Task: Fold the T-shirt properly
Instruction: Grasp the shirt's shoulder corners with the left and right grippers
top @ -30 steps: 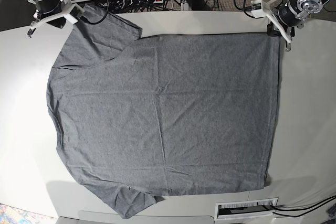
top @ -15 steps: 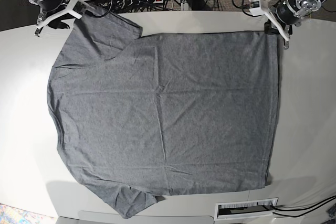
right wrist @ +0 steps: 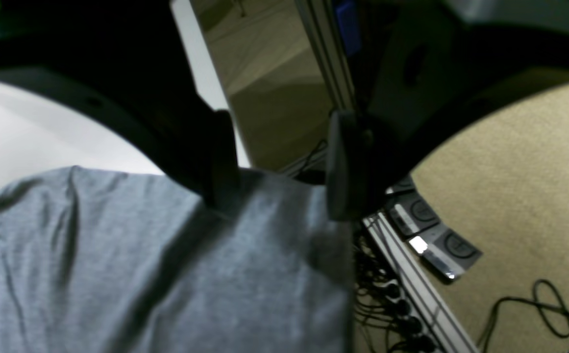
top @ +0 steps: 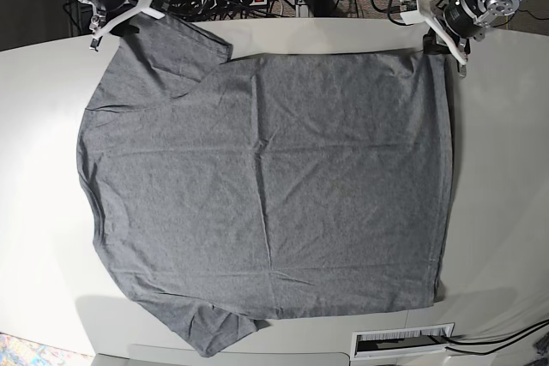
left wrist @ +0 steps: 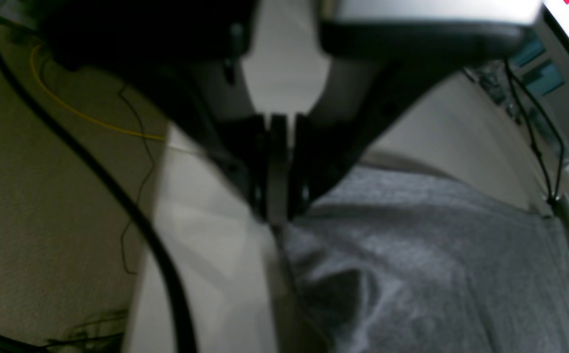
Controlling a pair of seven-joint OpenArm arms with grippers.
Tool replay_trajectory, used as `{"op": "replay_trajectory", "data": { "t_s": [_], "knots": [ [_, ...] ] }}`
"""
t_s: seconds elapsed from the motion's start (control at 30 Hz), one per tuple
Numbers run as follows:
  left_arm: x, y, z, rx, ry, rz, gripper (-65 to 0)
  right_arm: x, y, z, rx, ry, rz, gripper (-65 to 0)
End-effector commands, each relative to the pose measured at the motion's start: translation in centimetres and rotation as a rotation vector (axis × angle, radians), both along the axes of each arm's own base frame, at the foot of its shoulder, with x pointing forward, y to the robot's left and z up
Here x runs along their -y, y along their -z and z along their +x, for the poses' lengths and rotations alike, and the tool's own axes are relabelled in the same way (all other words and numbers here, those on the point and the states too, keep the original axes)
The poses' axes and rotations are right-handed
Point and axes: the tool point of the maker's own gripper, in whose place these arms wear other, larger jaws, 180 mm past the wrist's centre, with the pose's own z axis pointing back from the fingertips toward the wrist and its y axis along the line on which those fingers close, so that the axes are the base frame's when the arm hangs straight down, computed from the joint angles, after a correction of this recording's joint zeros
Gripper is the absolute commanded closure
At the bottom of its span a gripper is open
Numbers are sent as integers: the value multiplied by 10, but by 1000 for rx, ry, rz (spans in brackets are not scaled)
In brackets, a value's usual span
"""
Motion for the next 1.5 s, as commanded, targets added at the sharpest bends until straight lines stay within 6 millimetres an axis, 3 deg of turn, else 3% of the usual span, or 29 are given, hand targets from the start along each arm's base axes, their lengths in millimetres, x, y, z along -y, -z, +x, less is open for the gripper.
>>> {"op": "replay_trajectory", "data": {
  "t_s": [0.0, 0.3, 0.53, 0.83, 1.0, 1.17, 1.47],
  "knots": [
    [-1, -7, 5, 24, 9, -1, 0, 4, -7, 9, 35, -9, -26, -297],
    [0, -7, 5, 24, 10, -4, 0, 27, -24, 34, 123, 38, -69, -297],
    [0, -7, 5, 24, 10, -4, 0, 26, -30, 47, 158, 65, -27, -296],
    [0, -7, 5, 24, 10, -4, 0, 35, -10, 38, 106, 98, 12, -296],
    [0, -7, 5, 24, 10, -4, 0, 30, -12, 44, 117, 113, 53, -289],
    [0, -7, 5, 24, 10, -4, 0, 28, -14, 49, 127, 125, 79, -222],
    [0, -7, 5, 23, 11, -4, 0, 31, -7, 45, 107, 141, 91, -218]
  ]
}}
